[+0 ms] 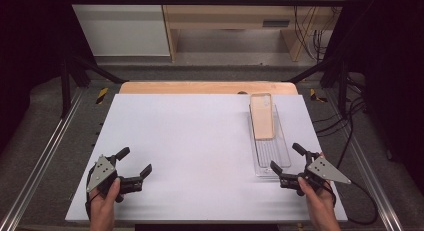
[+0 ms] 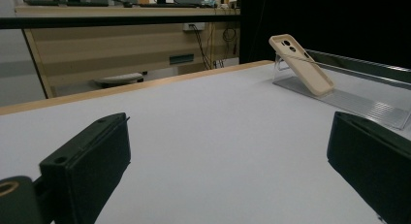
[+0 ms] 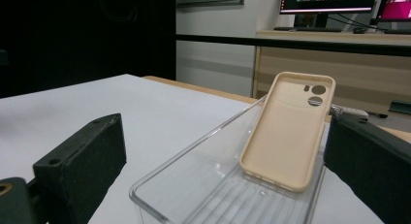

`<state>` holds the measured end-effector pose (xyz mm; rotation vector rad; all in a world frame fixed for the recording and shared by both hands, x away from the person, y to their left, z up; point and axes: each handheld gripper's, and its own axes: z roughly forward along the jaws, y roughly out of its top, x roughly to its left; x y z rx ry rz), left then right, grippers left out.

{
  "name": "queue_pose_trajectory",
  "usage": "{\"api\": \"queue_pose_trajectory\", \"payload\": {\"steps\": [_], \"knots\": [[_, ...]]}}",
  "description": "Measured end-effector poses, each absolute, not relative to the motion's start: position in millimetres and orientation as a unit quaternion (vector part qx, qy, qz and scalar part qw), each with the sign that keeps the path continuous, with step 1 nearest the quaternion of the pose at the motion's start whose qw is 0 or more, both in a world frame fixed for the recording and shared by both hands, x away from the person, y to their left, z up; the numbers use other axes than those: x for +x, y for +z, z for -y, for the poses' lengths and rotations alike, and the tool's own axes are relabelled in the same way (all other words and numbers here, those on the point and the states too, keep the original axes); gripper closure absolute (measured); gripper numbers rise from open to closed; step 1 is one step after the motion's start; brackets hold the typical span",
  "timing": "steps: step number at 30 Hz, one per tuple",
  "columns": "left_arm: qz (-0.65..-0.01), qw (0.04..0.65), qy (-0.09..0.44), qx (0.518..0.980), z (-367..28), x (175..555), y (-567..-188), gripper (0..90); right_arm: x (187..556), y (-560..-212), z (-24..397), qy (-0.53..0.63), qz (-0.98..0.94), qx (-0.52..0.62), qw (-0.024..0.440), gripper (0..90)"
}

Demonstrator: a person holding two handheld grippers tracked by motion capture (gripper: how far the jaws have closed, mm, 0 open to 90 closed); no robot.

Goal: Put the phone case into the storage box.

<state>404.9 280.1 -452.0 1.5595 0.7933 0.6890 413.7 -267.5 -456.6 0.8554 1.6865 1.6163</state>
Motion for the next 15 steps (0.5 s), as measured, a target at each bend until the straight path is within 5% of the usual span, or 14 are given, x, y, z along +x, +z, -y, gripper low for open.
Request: {"api": "queue_pose_trajectory", "payload": {"steps": [15], "knots": [[-0.337, 0.6, 0.296, 0.662, -284, 400, -449, 1.8, 429, -452, 252, 0.614, -0.647, 0.33, 0.308, 3.7]]}}
